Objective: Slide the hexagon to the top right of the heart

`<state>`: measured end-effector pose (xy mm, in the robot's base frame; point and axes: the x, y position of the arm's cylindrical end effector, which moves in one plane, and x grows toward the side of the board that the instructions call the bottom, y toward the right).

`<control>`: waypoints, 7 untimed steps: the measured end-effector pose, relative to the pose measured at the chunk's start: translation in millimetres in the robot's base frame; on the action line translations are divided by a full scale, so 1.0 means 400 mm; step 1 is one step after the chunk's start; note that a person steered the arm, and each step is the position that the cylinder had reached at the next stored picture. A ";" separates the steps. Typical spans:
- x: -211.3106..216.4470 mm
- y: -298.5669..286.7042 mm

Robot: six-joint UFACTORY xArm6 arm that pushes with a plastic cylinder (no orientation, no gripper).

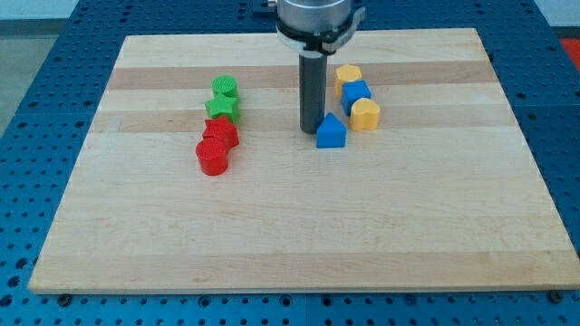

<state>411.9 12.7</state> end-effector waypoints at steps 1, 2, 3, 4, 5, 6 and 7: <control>-0.021 -0.011; -0.109 -0.045; -0.174 -0.052; -0.172 -0.043; -0.163 -0.029; -0.199 -0.029; -0.270 -0.030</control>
<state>303.8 0.8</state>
